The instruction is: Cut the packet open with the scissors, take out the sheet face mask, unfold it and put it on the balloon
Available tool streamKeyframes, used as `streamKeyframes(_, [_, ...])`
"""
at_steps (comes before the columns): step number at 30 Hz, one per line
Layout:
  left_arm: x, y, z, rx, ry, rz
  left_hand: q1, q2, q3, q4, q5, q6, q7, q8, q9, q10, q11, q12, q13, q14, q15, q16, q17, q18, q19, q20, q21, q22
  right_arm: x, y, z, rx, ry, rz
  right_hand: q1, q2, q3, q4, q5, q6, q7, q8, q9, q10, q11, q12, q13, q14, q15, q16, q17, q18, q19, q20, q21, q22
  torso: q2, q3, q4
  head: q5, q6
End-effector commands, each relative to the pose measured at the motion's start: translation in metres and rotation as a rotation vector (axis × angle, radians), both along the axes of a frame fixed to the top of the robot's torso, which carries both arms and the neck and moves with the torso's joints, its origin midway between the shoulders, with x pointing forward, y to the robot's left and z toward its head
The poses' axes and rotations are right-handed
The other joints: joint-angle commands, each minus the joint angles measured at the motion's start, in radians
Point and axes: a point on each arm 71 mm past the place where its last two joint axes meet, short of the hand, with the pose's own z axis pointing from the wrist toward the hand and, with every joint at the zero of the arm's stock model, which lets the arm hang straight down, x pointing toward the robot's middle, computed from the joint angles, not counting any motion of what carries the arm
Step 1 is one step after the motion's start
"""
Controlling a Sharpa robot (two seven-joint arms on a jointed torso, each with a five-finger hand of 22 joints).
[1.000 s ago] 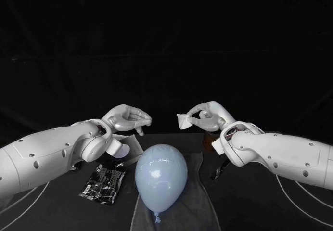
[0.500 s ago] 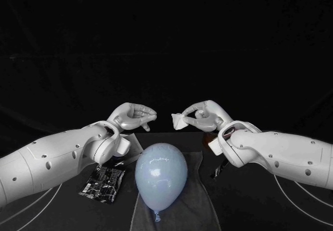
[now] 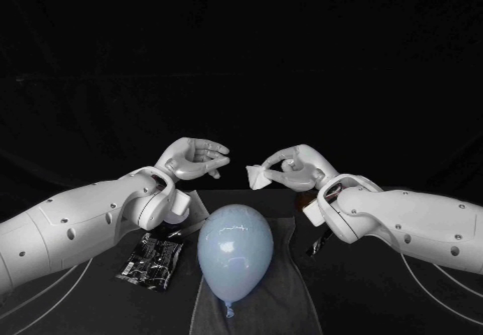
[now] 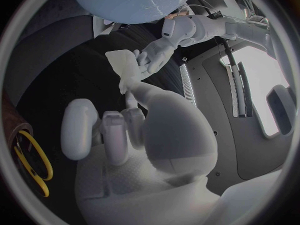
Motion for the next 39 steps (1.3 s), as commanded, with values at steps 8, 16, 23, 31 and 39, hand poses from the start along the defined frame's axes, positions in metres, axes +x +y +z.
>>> streamKeyframes(8, [-0.007, -0.023, -0.001, 0.172, 0.003, -0.187, -0.036, 0.009, -0.038, 0.003, -0.003, 0.044, -0.015, -0.009, -0.026, -0.108, -0.029, 0.393, 0.228, 0.097, -0.021, 0.221, 0.238, 0.014, 0.014, -0.018, 0.095, 0.062, -0.008, 0.013, 0.003, -0.060, -0.043, 0.099, 0.005, 0.007, 0.007, -0.001, 0.003, 0.001, 0.004, 0.006, 0.062, 0.022, 0.000, -0.001, 0.169, 0.108, -0.006, 0.007, 0.263, -0.002, 0.007, -0.002, -0.005, 0.187, 0.000, 0.0015, -0.0013, 0.006, -0.008])
streamKeyframes(16, [-0.007, -0.028, 0.001, 0.189, 0.021, -0.226, -0.039, 0.015, -0.047, 0.007, -0.004, 0.058, -0.022, -0.013, -0.035, -0.126, -0.039, 0.477, 0.271, 0.134, -0.030, 0.256, 0.302, 0.014, 0.010, -0.026, 0.126, 0.084, -0.012, 0.018, 0.003, -0.079, -0.053, 0.134, 0.005, 0.007, 0.008, -0.002, 0.003, -0.001, 0.005, 0.007, 0.063, 0.021, 0.000, -0.003, 0.168, 0.108, -0.005, 0.007, 0.263, -0.002, 0.007, -0.001, -0.005, 0.187, -0.002, 0.0014, -0.0004, 0.009, -0.013])
streamKeyframes(23, [-0.008, -0.031, 0.001, 0.199, 0.028, -0.241, -0.031, 0.020, -0.047, 0.005, -0.004, 0.061, -0.023, -0.017, -0.040, -0.125, -0.043, 0.504, 0.283, 0.149, -0.033, 0.267, 0.325, 0.014, 0.008, -0.029, 0.137, 0.092, -0.013, 0.019, 0.004, -0.082, -0.054, 0.144, 0.005, 0.007, 0.008, -0.002, 0.003, -0.001, 0.005, 0.007, 0.063, 0.021, 0.000, -0.003, 0.168, 0.108, -0.005, 0.007, 0.263, -0.002, 0.007, -0.001, -0.005, 0.187, -0.001, 0.0008, -0.0001, 0.011, -0.015])
streamKeyframes(31, [-0.008, -0.031, 0.000, 0.248, 0.022, -0.249, -0.022, 0.014, -0.051, 0.002, -0.004, 0.049, -0.022, -0.028, -0.048, -0.129, -0.044, 0.524, 0.292, 0.154, -0.035, 0.272, 0.334, 0.014, 0.005, -0.031, 0.146, 0.099, -0.016, 0.019, 0.005, -0.079, -0.058, 0.152, 0.005, 0.007, 0.008, -0.002, 0.003, -0.001, 0.005, 0.007, 0.063, 0.021, 0.000, -0.003, 0.168, 0.108, -0.005, 0.007, 0.263, -0.002, 0.007, -0.001, -0.005, 0.187, -0.001, 0.0010, 0.0002, 0.013, -0.018])
streamKeyframes(39, [-0.007, -0.027, -0.002, 0.308, 0.000, -0.233, -0.023, 0.007, -0.059, 0.003, -0.004, 0.049, -0.020, -0.032, -0.051, -0.129, -0.043, 0.537, 0.298, 0.163, -0.035, 0.276, 0.346, 0.014, 0.004, -0.032, 0.151, 0.103, -0.016, 0.018, 0.006, -0.074, -0.061, 0.148, 0.005, 0.007, 0.009, -0.003, 0.003, -0.003, 0.005, 0.008, 0.064, 0.020, 0.001, -0.004, 0.167, 0.108, -0.005, 0.007, 0.263, -0.002, 0.007, -0.001, -0.005, 0.187, -0.002, 0.0011, -0.0003, 0.013, -0.020])
